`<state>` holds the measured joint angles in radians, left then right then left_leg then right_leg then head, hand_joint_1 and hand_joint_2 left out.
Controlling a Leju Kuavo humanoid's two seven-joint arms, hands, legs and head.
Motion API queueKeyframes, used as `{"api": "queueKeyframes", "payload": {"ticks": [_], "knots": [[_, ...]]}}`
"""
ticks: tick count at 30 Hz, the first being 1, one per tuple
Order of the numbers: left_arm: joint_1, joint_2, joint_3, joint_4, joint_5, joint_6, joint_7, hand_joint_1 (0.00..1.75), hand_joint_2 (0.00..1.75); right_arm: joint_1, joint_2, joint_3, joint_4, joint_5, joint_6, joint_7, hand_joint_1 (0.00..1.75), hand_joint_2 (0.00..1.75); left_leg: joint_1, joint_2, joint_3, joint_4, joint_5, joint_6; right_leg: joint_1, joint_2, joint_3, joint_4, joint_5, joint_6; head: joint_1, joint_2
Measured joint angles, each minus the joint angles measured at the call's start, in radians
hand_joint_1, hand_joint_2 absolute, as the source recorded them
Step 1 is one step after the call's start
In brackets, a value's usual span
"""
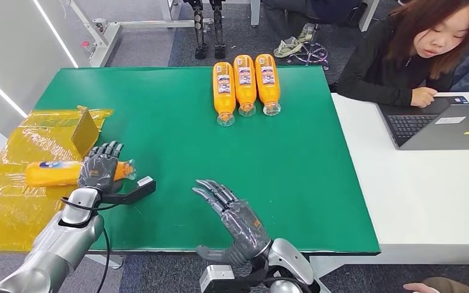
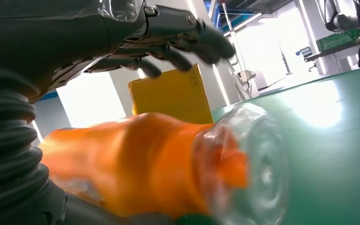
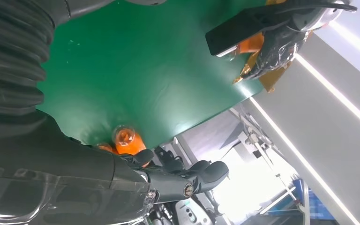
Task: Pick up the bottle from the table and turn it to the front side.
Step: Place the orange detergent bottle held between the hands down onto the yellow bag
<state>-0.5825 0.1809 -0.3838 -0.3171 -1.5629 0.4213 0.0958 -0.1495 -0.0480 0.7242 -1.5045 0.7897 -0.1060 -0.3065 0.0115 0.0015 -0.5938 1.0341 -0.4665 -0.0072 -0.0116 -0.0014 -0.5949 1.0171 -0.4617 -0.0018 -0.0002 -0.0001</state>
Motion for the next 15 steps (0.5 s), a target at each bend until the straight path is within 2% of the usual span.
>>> {"api": "queueKeyframes", "payload": {"ticks": [10,15], "knots": [[0.006,0.004,-0.001,0.003,-0.005,0.018,0.010,0.00,1.75,0.010,-0.005,0.001,0.018,0.000,-0.004,-0.014,0.00,1.75,0.000,0.000,0.000,0.000,0.000,0.000,0.000,0.000,0.000,0.000,0.000,0.000,0.000,0.000],[0.011,-0.016,0.002,-0.006,0.011,0.110,-0.037,0.00,1.75,0.013,-0.005,0.001,0.028,0.003,-0.019,-0.012,0.00,1.75,0.000,0.000,0.000,0.000,0.000,0.000,0.000,0.000,0.000,0.000,0.000,0.000,0.000,0.000]]}}
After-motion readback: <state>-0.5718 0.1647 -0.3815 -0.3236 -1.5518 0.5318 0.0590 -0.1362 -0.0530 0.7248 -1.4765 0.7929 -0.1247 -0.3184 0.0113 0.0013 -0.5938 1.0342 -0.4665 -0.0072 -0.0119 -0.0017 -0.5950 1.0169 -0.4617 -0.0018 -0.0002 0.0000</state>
